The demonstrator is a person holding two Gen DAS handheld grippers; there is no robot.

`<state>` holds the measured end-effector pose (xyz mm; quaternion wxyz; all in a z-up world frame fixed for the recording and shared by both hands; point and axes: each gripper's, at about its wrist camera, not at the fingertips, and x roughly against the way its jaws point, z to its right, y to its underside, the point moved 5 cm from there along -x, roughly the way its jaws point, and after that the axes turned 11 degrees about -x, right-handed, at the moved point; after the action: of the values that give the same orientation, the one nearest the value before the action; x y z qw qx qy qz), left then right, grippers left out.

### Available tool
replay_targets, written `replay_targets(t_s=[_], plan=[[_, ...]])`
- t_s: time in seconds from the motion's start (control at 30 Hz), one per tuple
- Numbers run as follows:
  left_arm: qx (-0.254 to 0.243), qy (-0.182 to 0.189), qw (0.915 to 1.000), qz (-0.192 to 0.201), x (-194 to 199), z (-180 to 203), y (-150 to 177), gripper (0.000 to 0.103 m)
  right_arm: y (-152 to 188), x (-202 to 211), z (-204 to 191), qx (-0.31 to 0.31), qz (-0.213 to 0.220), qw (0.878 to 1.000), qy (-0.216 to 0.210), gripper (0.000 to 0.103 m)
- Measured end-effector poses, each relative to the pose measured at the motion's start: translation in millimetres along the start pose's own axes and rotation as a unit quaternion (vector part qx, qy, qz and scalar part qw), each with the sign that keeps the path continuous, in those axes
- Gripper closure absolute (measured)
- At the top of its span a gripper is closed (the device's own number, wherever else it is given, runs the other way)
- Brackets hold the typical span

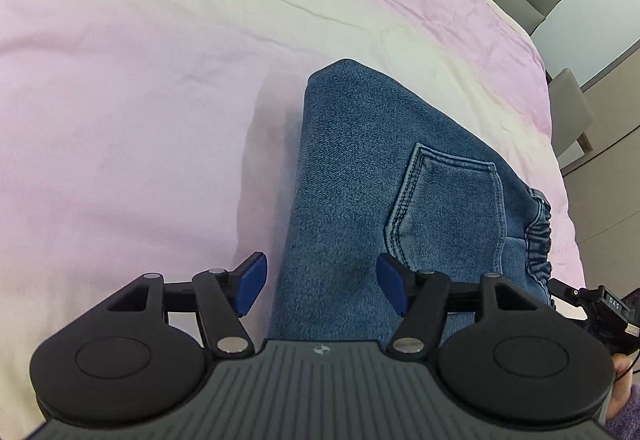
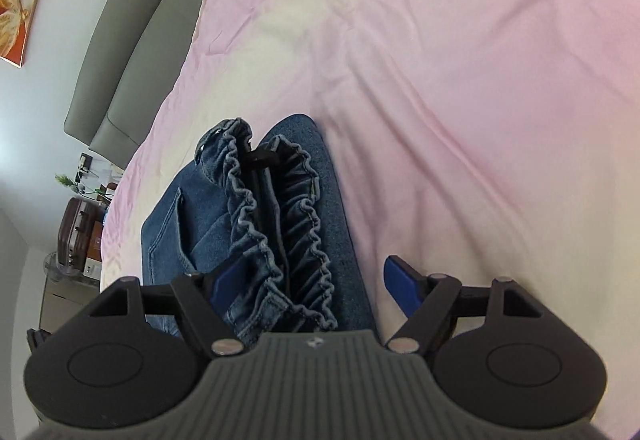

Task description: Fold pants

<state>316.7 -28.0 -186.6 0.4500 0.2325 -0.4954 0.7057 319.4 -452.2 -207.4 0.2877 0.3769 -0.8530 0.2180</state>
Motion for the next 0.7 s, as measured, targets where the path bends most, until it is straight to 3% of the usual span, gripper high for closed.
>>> replay_targets(t_s=[0.17, 0.37, 0.43, 0.57, 0.7], plan=[[0.001, 0.014, 0.9998, -0.014, -16.7, -2.3, -3.0, 0.029, -11.2, -15.5, 0.6, -0.012, -0.033, 0.999, -0.023, 0.03], [0.011, 0.033, 0.9991, -0.022, -25.9, -13.7, -1.6, 0.022, -12.0, -34.5, -1.0, -0.003, -0.067, 0.997, -0.037, 0.031], [0.01, 0.037, 0.999, -0.024, -27.0, -13.8, -2.0, 0.025, -10.5, -46.5, -5.8, 0.017, -0.072, 0.997, -0.026, 0.036], [0.009, 0.047, 0.9985, -0.025, -27.3, -13.4, -5.3, 0.044, -10.0, -56.3, -12.4, 0.038, -0.072, 0.997, -0.015, 0.043], [0.003, 0.034, 0.999, -0.027, -24.9, -9.1, -5.7, 0.05, -8.7, -57.2, -19.4, 0.05, -0.071, 0.996, -0.007, 0.049]])
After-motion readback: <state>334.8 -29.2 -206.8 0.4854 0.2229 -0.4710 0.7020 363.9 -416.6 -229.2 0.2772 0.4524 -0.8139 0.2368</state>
